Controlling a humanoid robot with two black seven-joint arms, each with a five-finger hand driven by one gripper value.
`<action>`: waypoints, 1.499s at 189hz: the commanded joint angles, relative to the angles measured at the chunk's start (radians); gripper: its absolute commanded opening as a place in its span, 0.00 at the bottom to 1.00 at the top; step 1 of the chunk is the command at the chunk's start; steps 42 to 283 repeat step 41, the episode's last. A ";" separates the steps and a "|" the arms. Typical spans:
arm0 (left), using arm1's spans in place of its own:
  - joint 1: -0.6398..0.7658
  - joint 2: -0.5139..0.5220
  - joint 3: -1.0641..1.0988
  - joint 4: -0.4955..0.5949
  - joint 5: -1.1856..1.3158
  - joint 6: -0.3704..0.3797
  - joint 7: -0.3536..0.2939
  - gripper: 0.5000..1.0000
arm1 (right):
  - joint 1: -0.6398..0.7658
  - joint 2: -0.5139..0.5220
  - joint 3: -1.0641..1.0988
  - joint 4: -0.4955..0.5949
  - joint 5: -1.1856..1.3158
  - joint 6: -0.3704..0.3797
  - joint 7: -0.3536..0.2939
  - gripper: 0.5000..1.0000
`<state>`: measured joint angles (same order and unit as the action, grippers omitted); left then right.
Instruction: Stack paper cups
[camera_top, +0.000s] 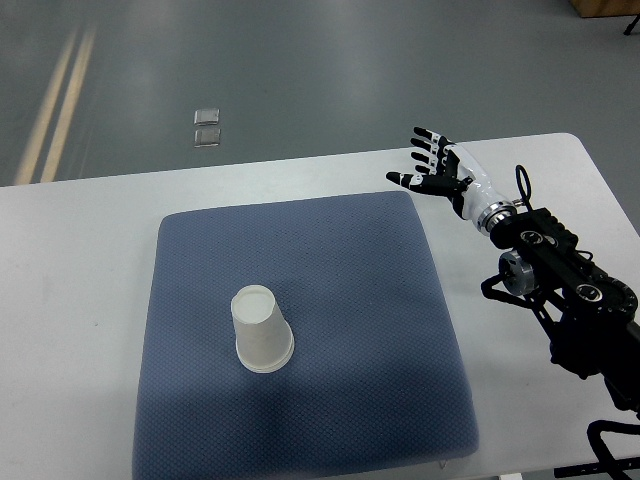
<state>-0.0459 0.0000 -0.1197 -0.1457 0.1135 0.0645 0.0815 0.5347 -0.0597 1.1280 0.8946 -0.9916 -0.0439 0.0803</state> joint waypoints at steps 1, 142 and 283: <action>0.000 0.000 0.000 0.000 0.000 0.000 0.000 1.00 | -0.004 0.004 0.003 0.004 0.002 -0.037 0.019 0.86; 0.000 0.000 0.000 0.000 0.000 0.000 0.000 1.00 | -0.009 0.009 -0.005 0.003 0.002 -0.051 0.049 0.87; 0.000 0.000 0.000 0.000 0.000 0.000 0.000 1.00 | -0.009 0.009 -0.005 0.003 0.002 -0.051 0.049 0.87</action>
